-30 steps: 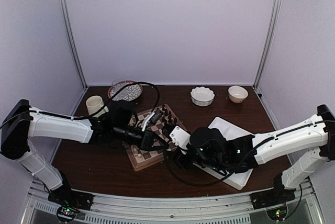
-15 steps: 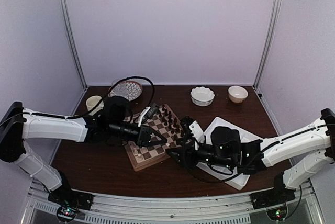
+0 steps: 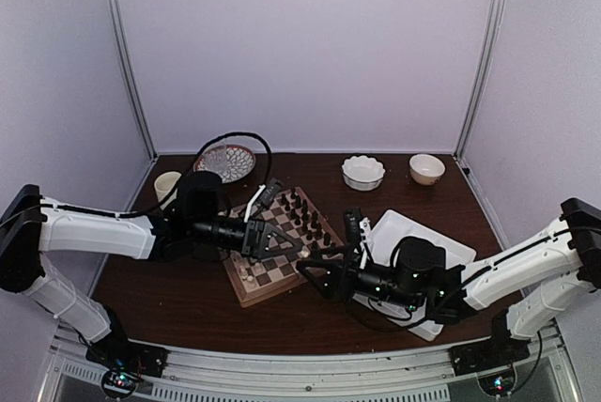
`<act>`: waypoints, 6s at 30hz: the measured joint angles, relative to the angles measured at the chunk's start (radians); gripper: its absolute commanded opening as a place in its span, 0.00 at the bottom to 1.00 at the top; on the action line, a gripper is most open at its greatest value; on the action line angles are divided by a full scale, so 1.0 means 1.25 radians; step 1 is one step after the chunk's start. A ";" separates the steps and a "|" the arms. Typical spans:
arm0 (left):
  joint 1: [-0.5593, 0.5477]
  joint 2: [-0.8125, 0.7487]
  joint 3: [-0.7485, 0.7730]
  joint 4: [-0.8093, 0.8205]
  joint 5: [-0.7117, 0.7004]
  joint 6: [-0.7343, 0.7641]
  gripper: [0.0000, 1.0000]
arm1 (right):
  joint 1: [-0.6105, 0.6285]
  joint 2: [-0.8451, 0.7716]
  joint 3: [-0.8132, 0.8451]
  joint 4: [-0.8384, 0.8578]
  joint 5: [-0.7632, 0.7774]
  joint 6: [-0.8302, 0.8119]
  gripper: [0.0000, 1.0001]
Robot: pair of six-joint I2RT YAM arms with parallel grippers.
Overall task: Set up the chess pieces on the board
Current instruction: Pass from the left arm to the right, then place the pawn at h2.
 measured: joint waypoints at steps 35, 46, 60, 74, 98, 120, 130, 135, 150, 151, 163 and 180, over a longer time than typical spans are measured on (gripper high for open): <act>0.000 -0.001 -0.023 0.118 0.056 -0.066 0.16 | -0.056 0.192 -0.034 0.413 -0.144 0.150 0.33; 0.000 -0.003 -0.023 0.118 0.060 -0.066 0.16 | -0.058 0.188 -0.049 0.419 -0.143 0.146 0.27; 0.000 -0.007 -0.023 0.125 0.065 -0.066 0.16 | -0.063 0.168 -0.058 0.419 -0.142 0.149 0.15; 0.000 -0.016 -0.023 0.108 0.056 -0.048 0.38 | -0.070 0.168 -0.059 0.419 -0.147 0.156 0.00; 0.000 -0.513 -0.186 -0.209 -0.572 0.284 0.82 | -0.139 0.066 0.562 -0.944 -0.126 -0.074 0.00; 0.000 -0.705 -0.316 -0.207 -0.940 0.327 0.82 | -0.092 0.624 1.185 -1.522 -0.151 -0.250 0.00; 0.000 -0.732 -0.329 -0.193 -0.977 0.327 0.82 | -0.092 0.714 1.316 -1.587 -0.166 -0.277 0.00; 0.000 -0.734 -0.329 -0.193 -0.983 0.327 0.82 | -0.092 0.743 1.350 -1.593 -0.168 -0.280 0.00; 0.000 -0.742 -0.329 -0.193 -0.985 0.327 0.82 | -0.092 0.787 1.392 -1.585 -0.166 -0.280 0.00; 0.000 -0.742 -0.329 -0.193 -0.985 0.327 0.82 | -0.092 0.790 1.392 -1.584 -0.166 -0.280 0.00; 0.000 -0.741 -0.329 -0.193 -0.984 0.327 0.82 | -0.092 0.796 1.393 -1.587 -0.143 -0.280 0.00; 0.000 -0.737 -0.329 -0.192 -0.979 0.327 0.82 | -0.092 0.796 1.393 -1.590 -0.127 -0.280 0.03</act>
